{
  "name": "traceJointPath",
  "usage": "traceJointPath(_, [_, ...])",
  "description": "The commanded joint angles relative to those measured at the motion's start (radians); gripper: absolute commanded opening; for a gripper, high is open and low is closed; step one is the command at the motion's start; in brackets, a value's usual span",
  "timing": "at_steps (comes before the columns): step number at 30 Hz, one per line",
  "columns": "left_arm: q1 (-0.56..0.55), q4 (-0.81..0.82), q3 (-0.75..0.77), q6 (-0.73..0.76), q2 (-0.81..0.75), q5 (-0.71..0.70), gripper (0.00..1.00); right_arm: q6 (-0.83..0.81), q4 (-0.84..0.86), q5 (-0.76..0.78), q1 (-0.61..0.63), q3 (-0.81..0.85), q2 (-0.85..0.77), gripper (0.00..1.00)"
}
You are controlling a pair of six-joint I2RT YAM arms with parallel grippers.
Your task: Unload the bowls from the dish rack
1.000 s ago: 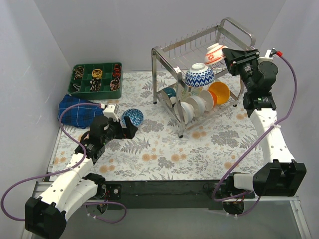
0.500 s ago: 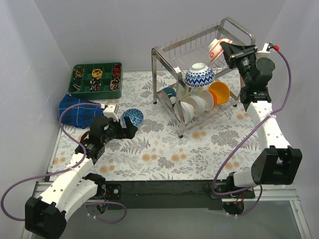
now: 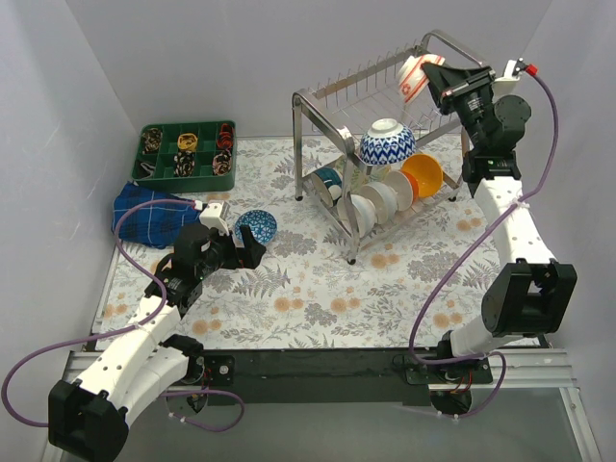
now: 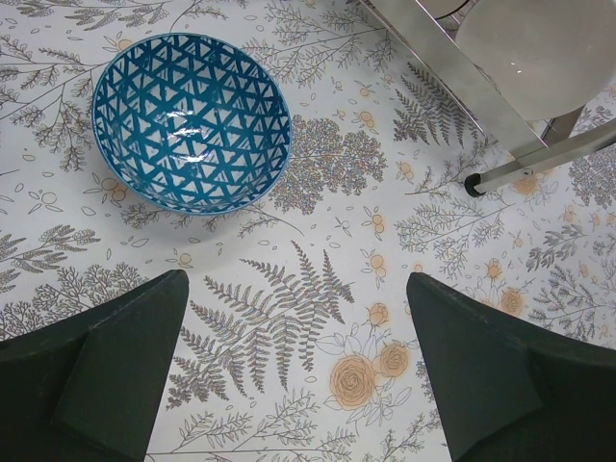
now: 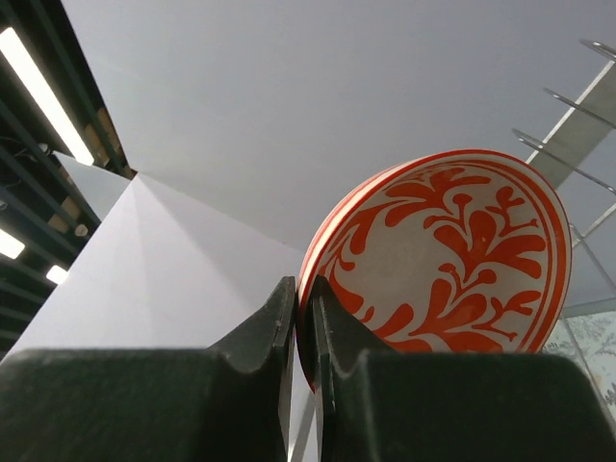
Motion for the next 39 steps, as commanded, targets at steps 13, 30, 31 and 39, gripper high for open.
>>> traceJointPath(13, [-0.003, 0.022, -0.015, 0.011, -0.024, 0.008, 0.98, -0.164, 0.163, -0.032, -0.038, 0.002, -0.207, 0.01])
traceJointPath(30, [-0.001, 0.020, -0.013, 0.012, -0.021, 0.011, 0.98, -0.627, -0.372, -0.021, -0.071, -0.248, -0.678, 0.01])
traceJointPath(31, [-0.003, 0.020, -0.012, 0.012, -0.019, 0.011, 0.98, -0.650, -0.446, -0.013, -0.069, -0.266, -0.702, 0.01])
traceJointPath(39, [-0.003, 0.020, -0.010, 0.011, 0.007, 0.028, 0.98, -0.834, -0.763, 0.028, 0.027, -0.458, -0.899, 0.01])
